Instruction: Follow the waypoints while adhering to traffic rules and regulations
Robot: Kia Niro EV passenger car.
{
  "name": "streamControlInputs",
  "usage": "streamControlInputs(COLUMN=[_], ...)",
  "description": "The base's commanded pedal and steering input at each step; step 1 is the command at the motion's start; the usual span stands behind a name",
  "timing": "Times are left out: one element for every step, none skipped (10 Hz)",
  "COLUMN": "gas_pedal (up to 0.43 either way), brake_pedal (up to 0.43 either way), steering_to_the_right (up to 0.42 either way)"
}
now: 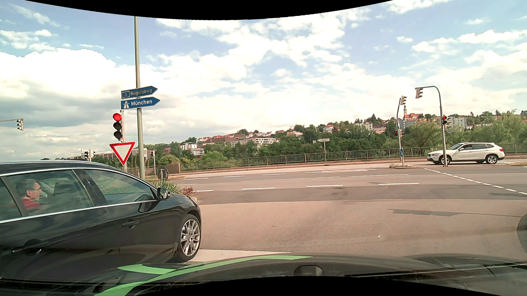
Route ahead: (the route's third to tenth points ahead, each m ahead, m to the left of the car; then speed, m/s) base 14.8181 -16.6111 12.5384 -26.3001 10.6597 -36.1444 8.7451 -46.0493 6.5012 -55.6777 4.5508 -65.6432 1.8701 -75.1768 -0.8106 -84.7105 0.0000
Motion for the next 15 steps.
streamControlInputs(gas_pedal=[0.0,0.0,0.0,0.0,0.0,0.0,0.0,0.0,0.0,0.0,0.0,0.0,0.0,0.0,0.0], brake_pedal=[0.604,0.604,0.604,0.604,0.61,0.61,0.61,0.61,0.61,0.61,0.604,0.61,0.61,0.61,0.61], steering_to_the_right=[0.259,0.259,0.259,0.258,0.259,0.259,0.259,0.259,0.259,0.259,0.259,0.259,0.259,0.259,0.259])
